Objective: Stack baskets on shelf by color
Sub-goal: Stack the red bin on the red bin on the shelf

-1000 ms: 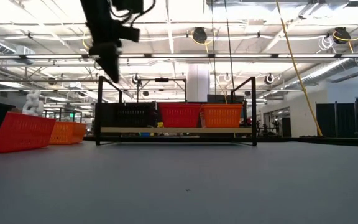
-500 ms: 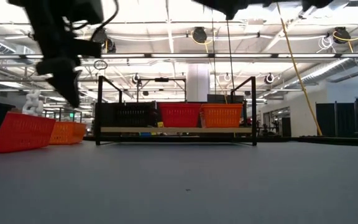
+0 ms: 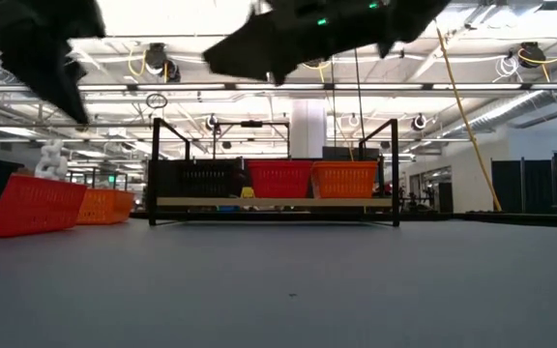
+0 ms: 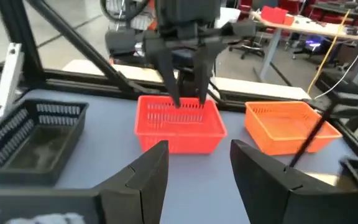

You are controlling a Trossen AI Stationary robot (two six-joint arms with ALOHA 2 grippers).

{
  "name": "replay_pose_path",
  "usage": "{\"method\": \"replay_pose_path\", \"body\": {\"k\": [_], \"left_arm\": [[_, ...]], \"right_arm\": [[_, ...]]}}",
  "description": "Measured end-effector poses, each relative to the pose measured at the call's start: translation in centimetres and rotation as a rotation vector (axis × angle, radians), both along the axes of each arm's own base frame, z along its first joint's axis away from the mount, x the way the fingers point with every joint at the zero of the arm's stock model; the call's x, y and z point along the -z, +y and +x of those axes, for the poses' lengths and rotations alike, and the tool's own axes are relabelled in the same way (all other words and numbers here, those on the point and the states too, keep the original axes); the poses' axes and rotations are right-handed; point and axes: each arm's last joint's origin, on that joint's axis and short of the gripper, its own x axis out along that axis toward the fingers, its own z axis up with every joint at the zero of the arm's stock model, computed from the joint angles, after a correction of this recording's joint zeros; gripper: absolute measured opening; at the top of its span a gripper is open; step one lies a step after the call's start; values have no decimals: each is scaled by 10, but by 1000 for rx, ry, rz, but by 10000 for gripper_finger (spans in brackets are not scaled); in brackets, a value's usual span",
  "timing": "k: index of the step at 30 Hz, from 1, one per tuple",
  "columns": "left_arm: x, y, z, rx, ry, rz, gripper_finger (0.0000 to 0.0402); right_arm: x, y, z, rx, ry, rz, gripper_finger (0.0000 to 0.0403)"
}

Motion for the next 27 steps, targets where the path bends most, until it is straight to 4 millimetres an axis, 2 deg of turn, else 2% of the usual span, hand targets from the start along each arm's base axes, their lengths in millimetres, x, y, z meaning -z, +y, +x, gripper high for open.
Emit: {"method": "replay_pose_path", "body": {"k": [5, 10, 14, 24, 27], "left_arm": [[27, -12, -15, 21, 90, -81, 154], [54, -27, -26, 118, 177, -229, 154], [65, -34, -29, 146, 162, -264, 154], [69, -35, -31, 116, 146, -258, 154], [65, -35, -30, 117, 149, -247, 154]], "right_arm": [[5, 1, 13, -1, 54, -4, 169], [-2, 0, 6, -1, 84, -17, 169], [-11, 0, 3, -1, 64, -17, 169], [-10, 1, 3, -3, 68, -27, 169], [-10, 1, 3, -7, 66, -41, 169]]}}
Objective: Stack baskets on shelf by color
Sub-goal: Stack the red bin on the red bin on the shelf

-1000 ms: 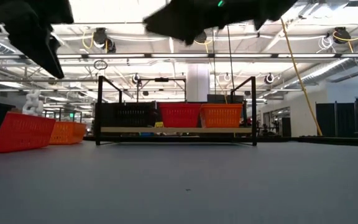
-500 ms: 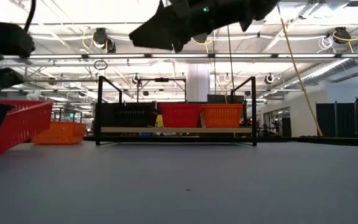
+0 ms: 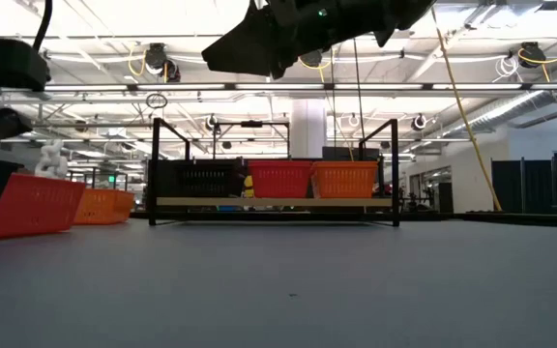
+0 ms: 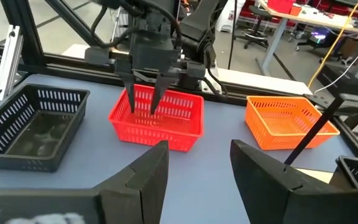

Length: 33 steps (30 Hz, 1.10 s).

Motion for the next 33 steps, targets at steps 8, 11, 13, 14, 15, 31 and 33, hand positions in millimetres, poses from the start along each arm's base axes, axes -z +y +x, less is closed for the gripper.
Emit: {"method": "replay_pose_path", "body": {"k": [8, 11, 13, 14, 15, 31, 33], "left_arm": [[-32, -10, 7, 32, -65, -53, 154], [-34, -15, 8, 57, -76, -62, 154], [-32, -19, 8, 65, -71, -56, 154], [-31, -21, 9, 70, -68, -50, 154], [-29, -22, 9, 74, -62, -36, 154], [-15, -34, 17, 100, 4, -17, 154], [-15, -37, 20, 111, -34, -31, 155]], "right_arm": [[-1, -1, 0, -1, -7, -12, 169], [0, -1, 0, -1, -7, -11, 169], [0, -1, 0, -1, -7, -10, 169], [0, -1, 0, -1, -6, -9, 169], [0, -1, 0, -1, -6, -9, 169], [-1, 0, 0, -4, -13, -7, 169], [-1, 0, 0, -5, -13, -7, 169]]}}
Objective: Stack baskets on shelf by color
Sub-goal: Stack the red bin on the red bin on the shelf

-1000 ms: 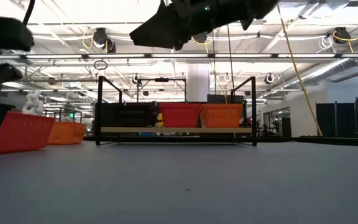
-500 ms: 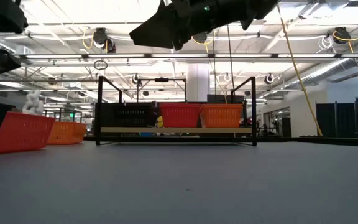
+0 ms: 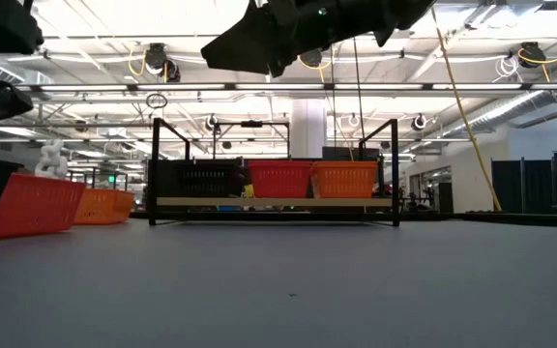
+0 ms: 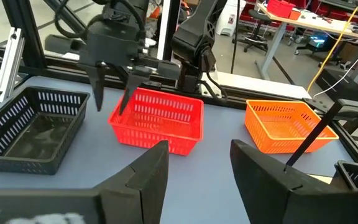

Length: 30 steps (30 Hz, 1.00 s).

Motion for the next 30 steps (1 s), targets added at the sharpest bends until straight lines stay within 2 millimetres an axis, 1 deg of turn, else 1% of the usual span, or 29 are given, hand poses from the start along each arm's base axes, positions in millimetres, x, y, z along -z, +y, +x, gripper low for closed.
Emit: {"method": "replay_pose_path", "body": {"k": [2, 5, 9, 13, 15, 17, 19, 21, 23, 27, 28, 30], "left_arm": [[0, -4, 2, 16, -19, -10, 160], [3, -9, 2, 52, -16, 0, 179], [10, -12, 1, 59, 8, 40, 220], [14, -7, -2, 23, 48, 111, 259], [15, -4, -4, 2, 76, 134, 266], [15, -2, -5, -6, 95, 150, 261], [16, -1, -6, -5, 106, 160, 242], [16, -1, -6, -11, 109, 158, 208], [16, -1, -7, -6, 119, 145, 161], [16, -3, -8, 11, 160, 100, 42], [16, -3, -8, 11, 166, 92, 23], [16, -3, -8, -6, 175, 76, 17]], "right_arm": [[0, 0, 0, 0, 1, 0, 169], [0, 0, 0, -1, 3, -1, 169], [0, 0, 0, -2, 3, -2, 169], [0, 0, 0, -2, 3, -2, 169], [0, 0, 0, -2, 3, -3, 169], [0, 0, 0, -2, 2, -3, 169], [0, 0, 0, -2, 2, -3, 169], [0, 0, 0, -2, 2, -3, 169], [0, 0, 0, -2, 2, -3, 169], [-1, 0, -1, -2, 1, -3, 169], [-3, 0, -2, -2, 5, -3, 169], [-9, 0, -6, -1, 0, -3, 169]]}}
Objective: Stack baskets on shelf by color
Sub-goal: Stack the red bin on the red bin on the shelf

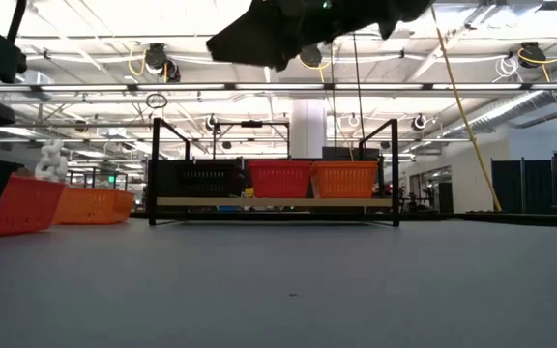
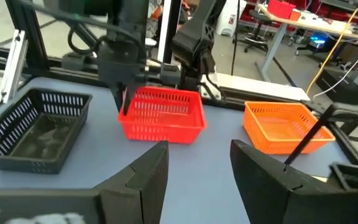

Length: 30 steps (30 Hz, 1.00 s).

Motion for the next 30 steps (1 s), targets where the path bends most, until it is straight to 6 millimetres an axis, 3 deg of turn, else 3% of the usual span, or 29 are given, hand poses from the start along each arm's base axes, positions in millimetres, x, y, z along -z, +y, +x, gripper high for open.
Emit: {"method": "replay_pose_path", "body": {"k": [5, 9, 15, 22, 30], "left_arm": [[-17, -1, 9, -7, -23, -21, 15], [-58, 2, 23, 4, -84, 23, 10], [-123, 20, 53, 87, -317, 192, 8], [-173, 65, 113, 22, -436, 464, 8], [-176, 133, 189, -3, -457, 641, 9]], "right_arm": [[-26, 4, -21, 60, 27, -19, 169], [-49, 13, -49, 167, 76, -60, 169], [-75, 28, -91, 281, 107, -54, 169], [-75, 41, -128, 348, 74, -76, 169], [-74, 34, -159, 480, 4, -40, 169]]}}
